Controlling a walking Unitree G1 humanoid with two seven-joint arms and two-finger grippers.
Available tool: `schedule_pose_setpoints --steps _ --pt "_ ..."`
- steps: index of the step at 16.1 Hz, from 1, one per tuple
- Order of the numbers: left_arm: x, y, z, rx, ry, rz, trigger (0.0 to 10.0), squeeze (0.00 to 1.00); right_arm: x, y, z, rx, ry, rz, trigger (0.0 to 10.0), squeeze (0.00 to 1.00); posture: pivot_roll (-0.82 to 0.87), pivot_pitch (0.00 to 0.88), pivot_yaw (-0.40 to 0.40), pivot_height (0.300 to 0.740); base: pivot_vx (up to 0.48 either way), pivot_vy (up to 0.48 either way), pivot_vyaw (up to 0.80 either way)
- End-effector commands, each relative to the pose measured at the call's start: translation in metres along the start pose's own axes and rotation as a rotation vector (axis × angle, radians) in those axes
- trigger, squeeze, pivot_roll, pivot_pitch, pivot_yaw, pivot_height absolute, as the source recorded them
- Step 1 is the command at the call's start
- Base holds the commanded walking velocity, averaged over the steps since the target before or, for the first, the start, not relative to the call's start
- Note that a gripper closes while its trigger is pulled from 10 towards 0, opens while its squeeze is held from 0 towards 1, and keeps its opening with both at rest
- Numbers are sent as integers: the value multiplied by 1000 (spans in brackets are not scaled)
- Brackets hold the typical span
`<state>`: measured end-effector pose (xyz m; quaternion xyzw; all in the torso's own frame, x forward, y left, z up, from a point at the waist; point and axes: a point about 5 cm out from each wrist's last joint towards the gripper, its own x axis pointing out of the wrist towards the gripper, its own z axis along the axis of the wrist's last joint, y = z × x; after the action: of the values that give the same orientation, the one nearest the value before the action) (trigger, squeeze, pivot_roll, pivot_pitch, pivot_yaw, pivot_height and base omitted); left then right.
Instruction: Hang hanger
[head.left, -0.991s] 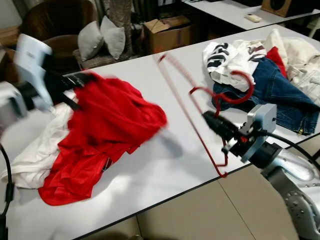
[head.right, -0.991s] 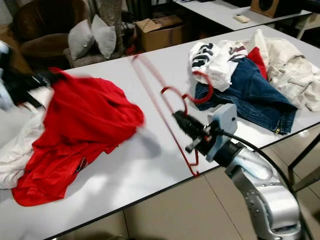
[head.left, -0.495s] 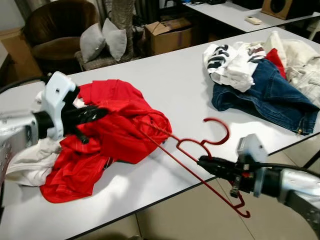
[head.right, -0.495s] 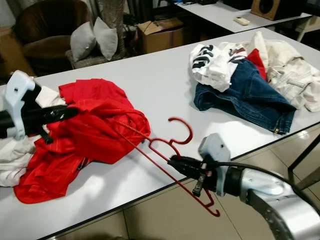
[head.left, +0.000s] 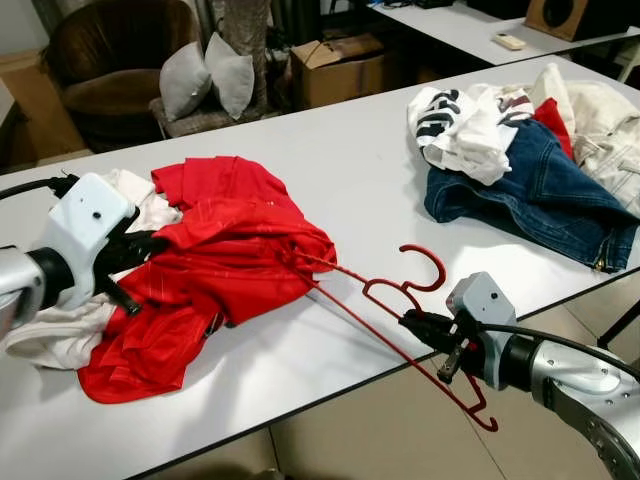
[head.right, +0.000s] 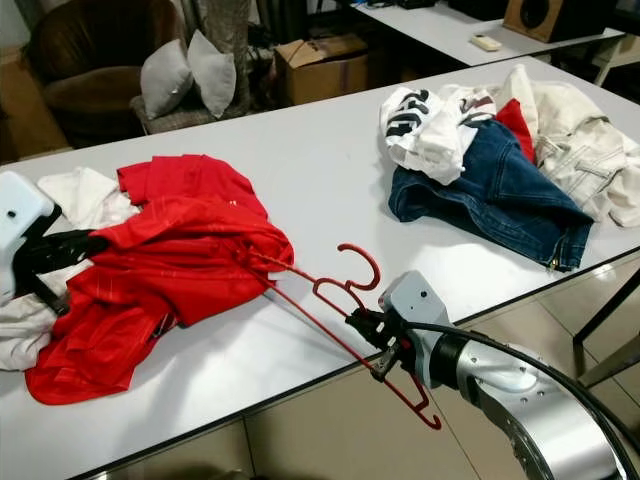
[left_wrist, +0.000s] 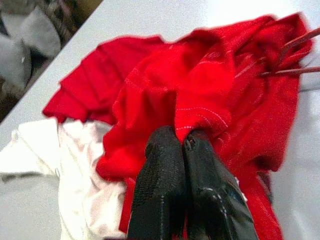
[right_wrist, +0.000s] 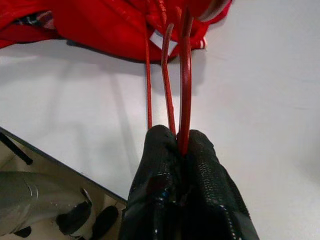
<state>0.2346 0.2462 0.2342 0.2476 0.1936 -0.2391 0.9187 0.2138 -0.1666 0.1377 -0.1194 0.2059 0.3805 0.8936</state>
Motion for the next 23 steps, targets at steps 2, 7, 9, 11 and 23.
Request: schedule_pose_setpoints --steps 2,7,9,11,23 --pt "-6 0 3 -2 -17 -11 0 0 1 0 2 -17 28 -9 10000 0 -132 13 94 740 0 0 0" --pt "-6 -40 9 -26 -75 -316 0 0 20 -41 38 11 -127 -282 10000 0 -143 6 98 740 0 0 0" --pt "1 -2 32 -7 -250 -18 0 0 24 -45 82 0 -398 -287 10000 0 -133 0 89 740 0 0 0" --pt "-24 41 72 -56 -613 329 0 0 21 -31 123 -5 -647 -208 10000 0 -122 0 82 740 0 0 0" --pt "-3 3 28 -80 -421 151 0 0 36 0 42 1 -257 39 10000 0 -124 0 77 740 0 0 0"
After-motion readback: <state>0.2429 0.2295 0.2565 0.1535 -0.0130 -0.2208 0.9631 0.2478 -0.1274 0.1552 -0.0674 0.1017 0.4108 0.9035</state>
